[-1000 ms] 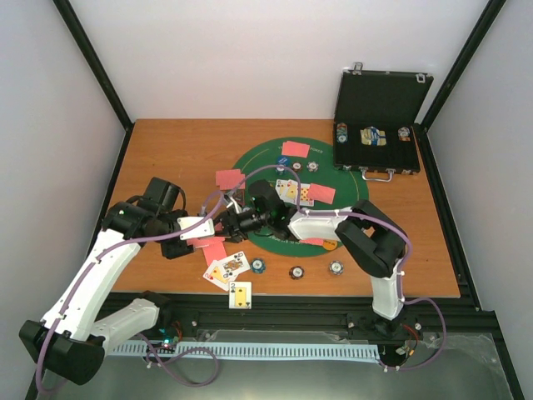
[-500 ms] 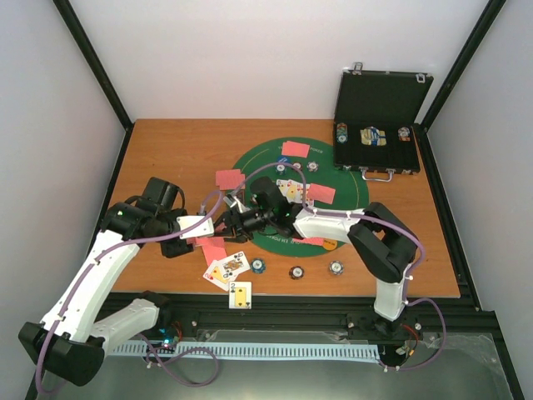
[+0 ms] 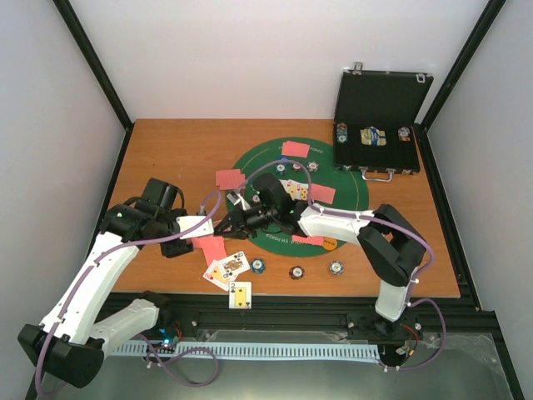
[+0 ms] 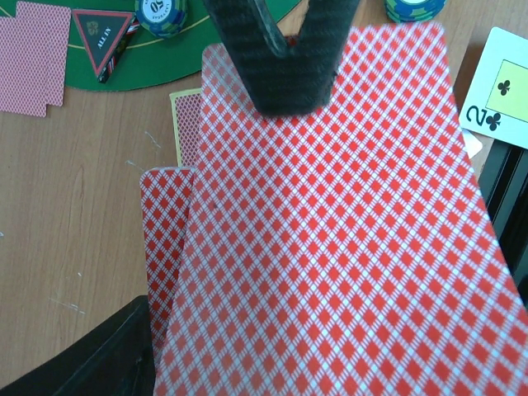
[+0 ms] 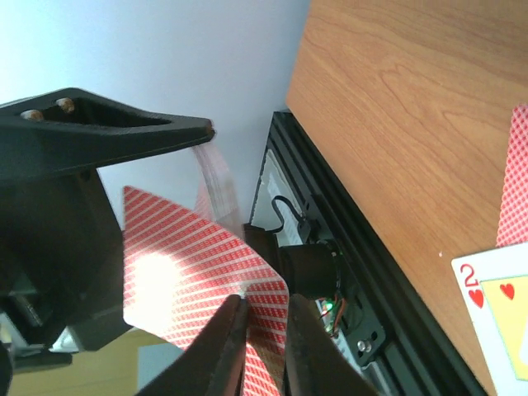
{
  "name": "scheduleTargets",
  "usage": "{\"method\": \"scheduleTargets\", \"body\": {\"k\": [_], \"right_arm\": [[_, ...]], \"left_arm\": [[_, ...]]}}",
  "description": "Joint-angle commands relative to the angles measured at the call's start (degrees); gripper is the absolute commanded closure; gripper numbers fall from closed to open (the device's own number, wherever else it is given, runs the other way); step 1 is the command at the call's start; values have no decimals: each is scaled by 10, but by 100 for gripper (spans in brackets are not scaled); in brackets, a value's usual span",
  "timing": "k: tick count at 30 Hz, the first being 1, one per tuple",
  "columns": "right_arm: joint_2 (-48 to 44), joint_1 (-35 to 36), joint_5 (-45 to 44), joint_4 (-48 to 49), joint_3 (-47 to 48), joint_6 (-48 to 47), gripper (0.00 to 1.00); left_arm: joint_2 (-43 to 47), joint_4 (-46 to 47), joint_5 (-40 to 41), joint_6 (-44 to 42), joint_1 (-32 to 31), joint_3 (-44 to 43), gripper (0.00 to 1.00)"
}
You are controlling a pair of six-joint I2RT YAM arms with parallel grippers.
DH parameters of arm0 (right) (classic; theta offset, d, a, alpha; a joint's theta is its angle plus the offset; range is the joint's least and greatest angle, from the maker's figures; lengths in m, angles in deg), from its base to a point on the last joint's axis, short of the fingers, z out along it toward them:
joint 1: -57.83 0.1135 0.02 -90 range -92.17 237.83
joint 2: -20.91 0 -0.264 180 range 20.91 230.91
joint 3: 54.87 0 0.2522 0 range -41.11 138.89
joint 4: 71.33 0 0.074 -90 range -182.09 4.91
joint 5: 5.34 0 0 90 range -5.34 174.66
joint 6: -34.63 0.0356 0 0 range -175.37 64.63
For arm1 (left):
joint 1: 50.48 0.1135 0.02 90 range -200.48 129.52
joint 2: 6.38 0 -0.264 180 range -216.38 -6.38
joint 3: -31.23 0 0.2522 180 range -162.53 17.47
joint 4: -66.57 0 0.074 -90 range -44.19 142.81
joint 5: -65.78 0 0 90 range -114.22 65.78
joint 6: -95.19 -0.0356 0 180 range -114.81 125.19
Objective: Distribute texas hold em gaming equipment
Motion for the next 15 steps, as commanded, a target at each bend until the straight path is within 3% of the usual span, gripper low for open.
{"method": "scheduleTargets", "body": {"k": [1, 5, 15], "right_arm": [[-45, -11, -6, -7, -3, 1, 88], [-78, -33, -6, -13, -27, -1, 97], [-141, -108, 15, -31, -77, -15, 97]], "left_arm": [[10, 18, -4, -1, 2, -1, 73], [11, 20, 2, -4, 2, 3, 73], [6, 23, 9, -5, 2, 4, 73]]}}
